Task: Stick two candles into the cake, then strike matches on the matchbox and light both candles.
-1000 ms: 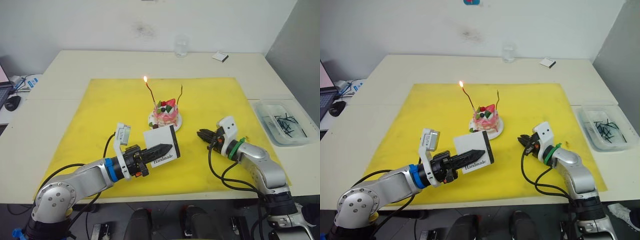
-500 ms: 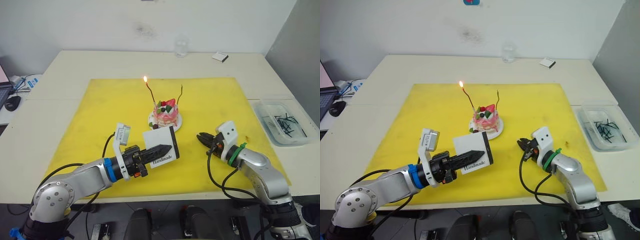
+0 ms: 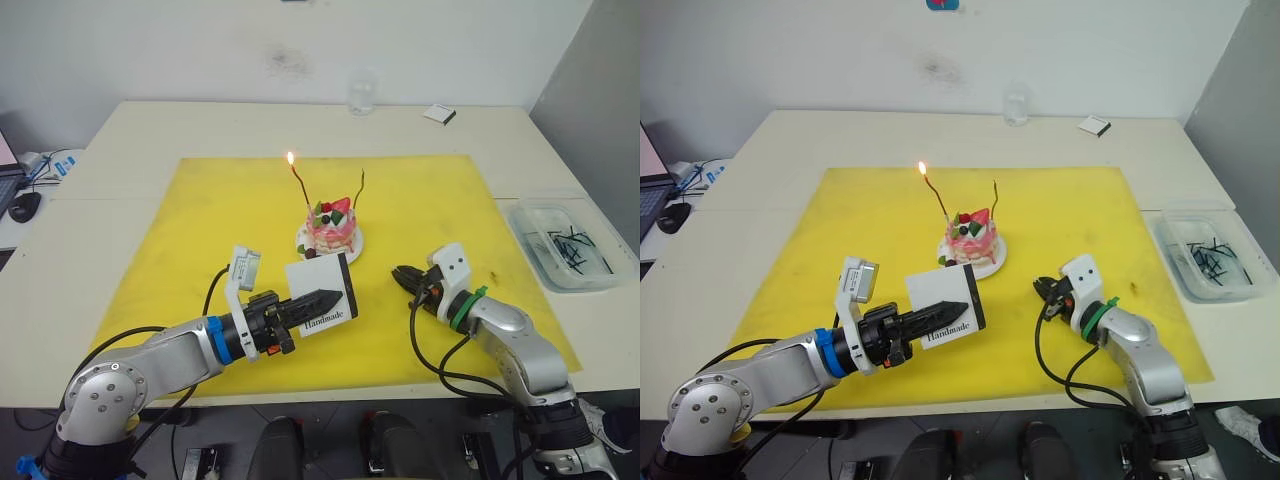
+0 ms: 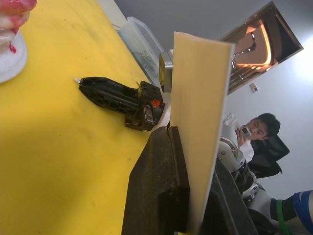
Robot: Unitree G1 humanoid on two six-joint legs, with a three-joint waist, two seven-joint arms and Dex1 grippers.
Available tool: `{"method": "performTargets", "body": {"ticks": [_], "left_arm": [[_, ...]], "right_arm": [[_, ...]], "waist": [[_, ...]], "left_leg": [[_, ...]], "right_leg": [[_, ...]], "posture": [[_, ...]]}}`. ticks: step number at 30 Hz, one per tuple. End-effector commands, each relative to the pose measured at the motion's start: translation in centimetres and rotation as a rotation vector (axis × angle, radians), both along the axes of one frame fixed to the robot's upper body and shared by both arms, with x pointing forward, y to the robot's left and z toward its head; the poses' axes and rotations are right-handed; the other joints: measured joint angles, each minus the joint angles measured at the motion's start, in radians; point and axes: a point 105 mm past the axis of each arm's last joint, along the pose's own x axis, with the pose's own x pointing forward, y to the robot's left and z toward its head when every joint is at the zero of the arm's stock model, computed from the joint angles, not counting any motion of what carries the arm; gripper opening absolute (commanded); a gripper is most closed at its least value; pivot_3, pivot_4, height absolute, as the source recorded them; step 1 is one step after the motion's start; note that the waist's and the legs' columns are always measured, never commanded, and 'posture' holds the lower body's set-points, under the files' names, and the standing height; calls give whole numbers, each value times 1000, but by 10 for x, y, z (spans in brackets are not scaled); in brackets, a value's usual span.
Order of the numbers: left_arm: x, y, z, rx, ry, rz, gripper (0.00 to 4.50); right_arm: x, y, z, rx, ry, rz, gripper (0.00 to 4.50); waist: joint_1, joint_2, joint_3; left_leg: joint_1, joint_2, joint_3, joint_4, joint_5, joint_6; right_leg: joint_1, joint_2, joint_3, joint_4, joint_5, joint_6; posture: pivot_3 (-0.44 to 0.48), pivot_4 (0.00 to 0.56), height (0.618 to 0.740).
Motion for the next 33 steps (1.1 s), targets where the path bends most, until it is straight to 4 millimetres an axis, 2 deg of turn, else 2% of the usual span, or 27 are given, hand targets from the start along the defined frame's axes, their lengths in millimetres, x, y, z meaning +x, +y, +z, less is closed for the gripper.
{"method": "performTargets", "body": {"ticks": [1, 5, 7, 16, 25, 28, 33], "left_arm": [[-3, -2, 9, -25, -27, -18, 0], [-3, -2, 9, -23, -29, -21, 0], [-3, -2, 10, -22, -30, -23, 0], [-5, -3, 9, -23, -31, -31, 0], [-4, -4, 10, -22, -35, -43, 0], [0, -3, 10, -22, -33, -33, 0], [8, 2, 9, -20, -26, -19, 0]], "right_arm": [[2, 6, 1, -6, -14, 8, 598], [3, 0, -2, -18, -1, -10, 598], [3, -5, -4, -33, 0, -20, 29], [-6, -14, -7, -36, 6, -28, 29], [-6, -12, -2, -53, -23, -2, 29], [-9, -11, 9, -48, -65, 41, 29], [-25, -8, 47, -81, -154, 201, 29]], "waist": [[-1, 0, 0], [-1, 0, 0], [-1, 0, 0], [5, 0, 0], [7, 0, 0], [7, 0, 0], [6, 0, 0]], "left_leg": [[0, 0, 0, 0, 0, 0], [1, 0, 0, 0, 0, 0], [1, 0, 0, 1, 0, 0], [0, -1, 0, 1, 0, 0], [0, -1, 0, 1, 0, 0], [0, -1, 0, 1, 0, 0], [0, -1, 0, 1, 0, 0]], "right_leg": [[0, 0, 0, 0, 0, 0], [0, 0, 0, 0, 0, 0], [1, 0, 0, 0, 0, 0], [1, 0, 0, 0, 0, 0], [1, 0, 0, -1, 0, 0], [2, 0, -1, -1, 0, 0], [1, 0, 0, 0, 0, 0]], "posture": [[0, 150, 740], [0, 150, 740], [0, 150, 740], [0, 150, 740], [0, 150, 740], [0, 150, 740], [0, 150, 740]]}}
